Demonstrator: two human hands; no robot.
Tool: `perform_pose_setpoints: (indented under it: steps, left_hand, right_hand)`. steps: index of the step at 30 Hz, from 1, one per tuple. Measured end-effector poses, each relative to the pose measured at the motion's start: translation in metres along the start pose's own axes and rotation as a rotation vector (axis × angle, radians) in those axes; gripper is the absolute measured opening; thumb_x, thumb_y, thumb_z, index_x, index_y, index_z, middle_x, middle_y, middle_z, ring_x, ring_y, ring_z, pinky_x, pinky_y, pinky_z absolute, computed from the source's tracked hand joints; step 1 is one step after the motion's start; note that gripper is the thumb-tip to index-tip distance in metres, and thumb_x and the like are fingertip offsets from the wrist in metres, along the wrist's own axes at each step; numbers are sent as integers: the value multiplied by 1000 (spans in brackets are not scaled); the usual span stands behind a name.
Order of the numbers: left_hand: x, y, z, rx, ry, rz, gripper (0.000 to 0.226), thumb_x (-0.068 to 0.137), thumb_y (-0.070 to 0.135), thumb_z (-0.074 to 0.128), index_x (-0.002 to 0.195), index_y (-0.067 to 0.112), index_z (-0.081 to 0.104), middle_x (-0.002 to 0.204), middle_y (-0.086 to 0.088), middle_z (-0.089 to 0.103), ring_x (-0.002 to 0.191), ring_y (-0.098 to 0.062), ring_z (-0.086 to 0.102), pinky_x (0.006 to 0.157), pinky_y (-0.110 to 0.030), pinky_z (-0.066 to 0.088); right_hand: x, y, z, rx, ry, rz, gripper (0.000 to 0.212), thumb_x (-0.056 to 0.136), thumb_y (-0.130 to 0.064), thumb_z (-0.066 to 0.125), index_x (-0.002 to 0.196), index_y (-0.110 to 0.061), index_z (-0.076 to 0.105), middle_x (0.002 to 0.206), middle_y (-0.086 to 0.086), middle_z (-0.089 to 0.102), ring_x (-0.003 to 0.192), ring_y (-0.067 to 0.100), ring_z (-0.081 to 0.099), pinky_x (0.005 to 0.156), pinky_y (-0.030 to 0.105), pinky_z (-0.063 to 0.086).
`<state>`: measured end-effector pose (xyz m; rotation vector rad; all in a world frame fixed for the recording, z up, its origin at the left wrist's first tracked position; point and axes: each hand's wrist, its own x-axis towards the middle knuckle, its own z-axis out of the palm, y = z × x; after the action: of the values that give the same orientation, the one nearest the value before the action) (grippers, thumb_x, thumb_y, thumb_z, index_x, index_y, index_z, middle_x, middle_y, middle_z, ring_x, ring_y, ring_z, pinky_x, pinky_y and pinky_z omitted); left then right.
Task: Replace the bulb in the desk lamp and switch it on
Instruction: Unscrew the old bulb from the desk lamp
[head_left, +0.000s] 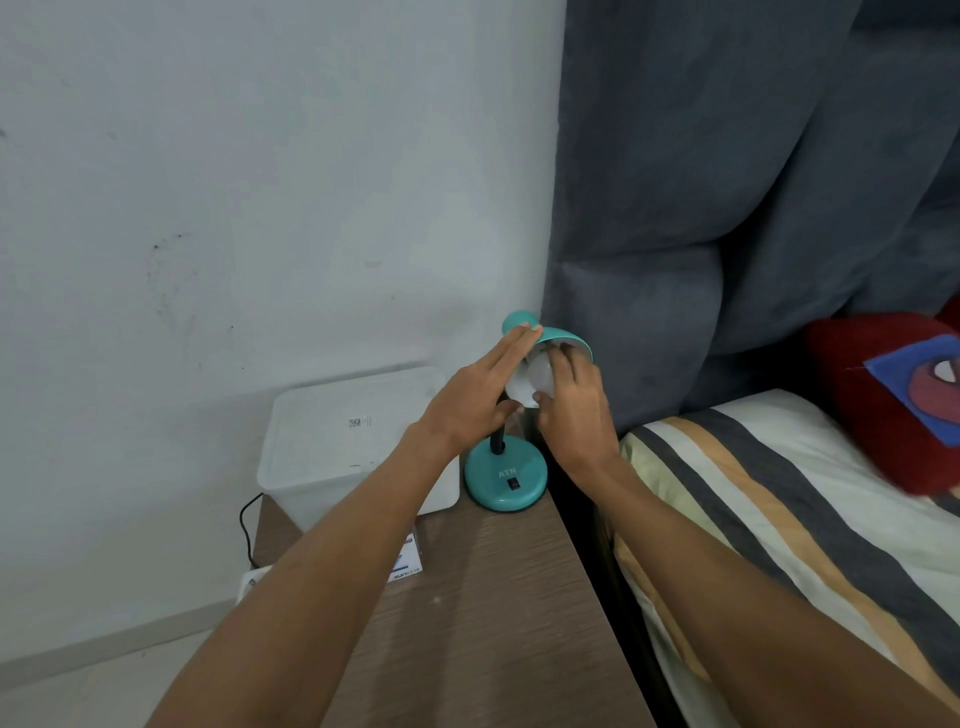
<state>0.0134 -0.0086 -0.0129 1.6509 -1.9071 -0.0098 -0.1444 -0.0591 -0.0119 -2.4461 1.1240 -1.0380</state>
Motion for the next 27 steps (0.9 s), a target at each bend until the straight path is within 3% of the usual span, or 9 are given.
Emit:
perform_pose_setpoints:
  steps: [4,6,10,13,15,21,24,27]
  left_hand:
    - [1,1,0,2,-3,17,111,85,4,77,160,46,5,170,3,20,125,-39,60,99,-52,55]
    - [1,1,1,6,3,18,109,86,5,78,160,42,7,170,2,21,127,-38,59,100,-51,54]
    - [1,1,0,10,12,15,109,86,7,79,161,41,7,170,3,21,130,-36,58,102,-50,54]
    - [1,1,-1,14,5,11,109,86,5,77,160,43,6,170,2,21,127,-39,59,99,-52,55]
    - [1,2,0,12,-4,15,108,86,5,77,160,42,6,170,2,21,126,-40,59,99,-53,55]
    - [-1,1,0,19,-4,-2,109,86,7,78,161,41,7,171,3,19,126,-39,59,100,-52,54]
    - [-1,1,-1,14,-1,10,106,87,7,77,161,40,8,170,2,21,127,-39,59,100,-52,54]
    - [0,2,0,4,-10,10,105,88,6,77,160,40,8,170,1,21,131,-38,57,102,-52,53]
  right_hand:
    - [-2,2,3,107,29,122,65,91,-25,69,144,-3,39,137,18,55,119,35,57,96,44,50]
    - [0,0,2,66,21,112,62,88,-19,72,141,-3,43,133,18,57,115,36,59,94,44,51]
    - [-1,2,2,-50,12,-38,72,82,-7,76,145,-5,42,143,18,44,126,34,48,95,45,54]
    - [-4,3,5,52,39,43,69,89,-19,71,147,-6,36,147,18,42,129,33,48,102,44,47]
    - [-2,3,5,97,33,121,63,92,-24,68,145,-4,39,140,19,50,120,36,56,97,45,49]
    - [-2,1,1,-30,18,-21,70,78,-2,76,141,-6,45,139,18,46,118,36,51,90,48,54]
    - [-5,2,4,68,51,37,70,85,-15,74,144,-6,39,142,18,46,124,33,50,99,43,48]
    - [-2,1,3,105,34,105,61,90,-21,71,142,-3,44,136,19,55,118,35,57,96,42,48]
